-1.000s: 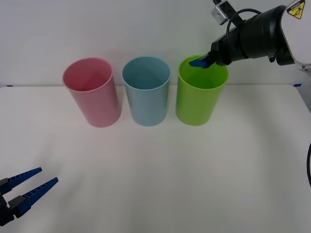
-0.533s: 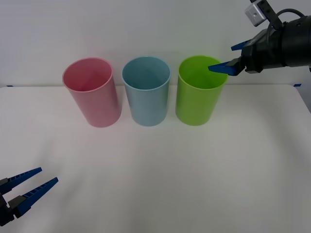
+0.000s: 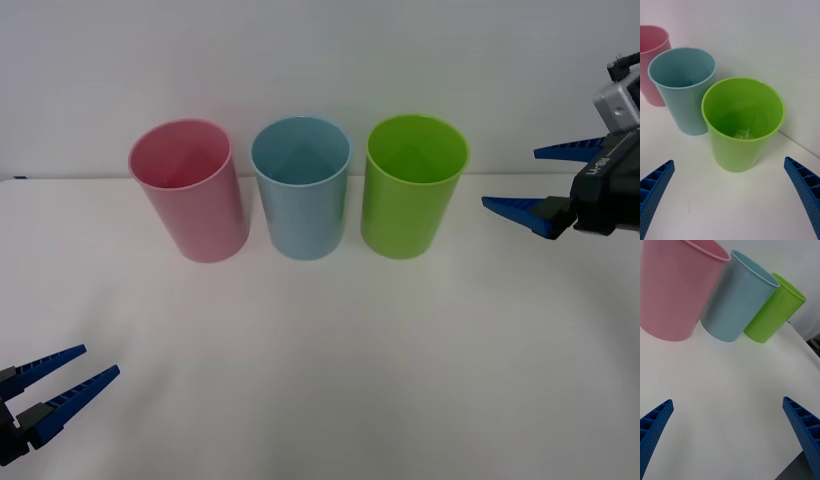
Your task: Put cans in the blue bin and PET bottles in the pink bin and trash in the green bin.
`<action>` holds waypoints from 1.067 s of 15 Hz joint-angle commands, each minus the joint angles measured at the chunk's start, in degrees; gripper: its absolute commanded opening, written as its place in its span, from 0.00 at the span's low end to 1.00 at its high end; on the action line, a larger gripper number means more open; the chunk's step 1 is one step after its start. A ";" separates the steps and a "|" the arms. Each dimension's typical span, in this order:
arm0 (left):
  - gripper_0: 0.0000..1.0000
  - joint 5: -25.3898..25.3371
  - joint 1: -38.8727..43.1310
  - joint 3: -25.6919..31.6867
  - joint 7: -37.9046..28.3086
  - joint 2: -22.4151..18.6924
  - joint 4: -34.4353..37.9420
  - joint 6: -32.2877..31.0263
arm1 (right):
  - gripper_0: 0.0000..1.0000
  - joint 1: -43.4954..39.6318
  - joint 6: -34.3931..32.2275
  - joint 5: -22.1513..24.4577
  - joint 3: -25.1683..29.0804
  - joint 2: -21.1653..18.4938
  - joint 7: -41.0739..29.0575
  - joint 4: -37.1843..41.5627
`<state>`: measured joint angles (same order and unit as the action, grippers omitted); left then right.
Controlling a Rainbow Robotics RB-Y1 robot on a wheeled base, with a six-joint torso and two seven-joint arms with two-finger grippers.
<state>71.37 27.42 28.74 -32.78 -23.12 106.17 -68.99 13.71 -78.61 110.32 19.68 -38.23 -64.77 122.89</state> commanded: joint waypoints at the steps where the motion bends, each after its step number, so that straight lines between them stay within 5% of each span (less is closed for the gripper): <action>1: 1.00 0.00 0.00 0.00 0.00 0.00 0.00 0.00 | 1.00 -9.58 2.41 -2.74 2.99 1.14 0.61 5.34; 7: 1.00 0.00 0.00 0.00 0.00 0.00 0.00 0.00 | 1.00 -22.50 3.38 -2.03 7.13 13.27 12.39 8.86; 12: 1.00 0.00 0.00 0.00 0.00 0.00 0.00 0.00 | 1.00 -31.03 13.31 -1.77 2.29 13.80 21.00 6.93; 16: 1.00 0.00 0.00 0.00 0.00 0.00 0.00 0.00 | 1.00 -31.73 13.92 -0.36 0.27 13.71 27.68 1.74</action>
<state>71.37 27.42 28.74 -32.78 -23.12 106.17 -68.99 -18.01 -64.81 109.25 20.32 -24.47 -38.44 125.71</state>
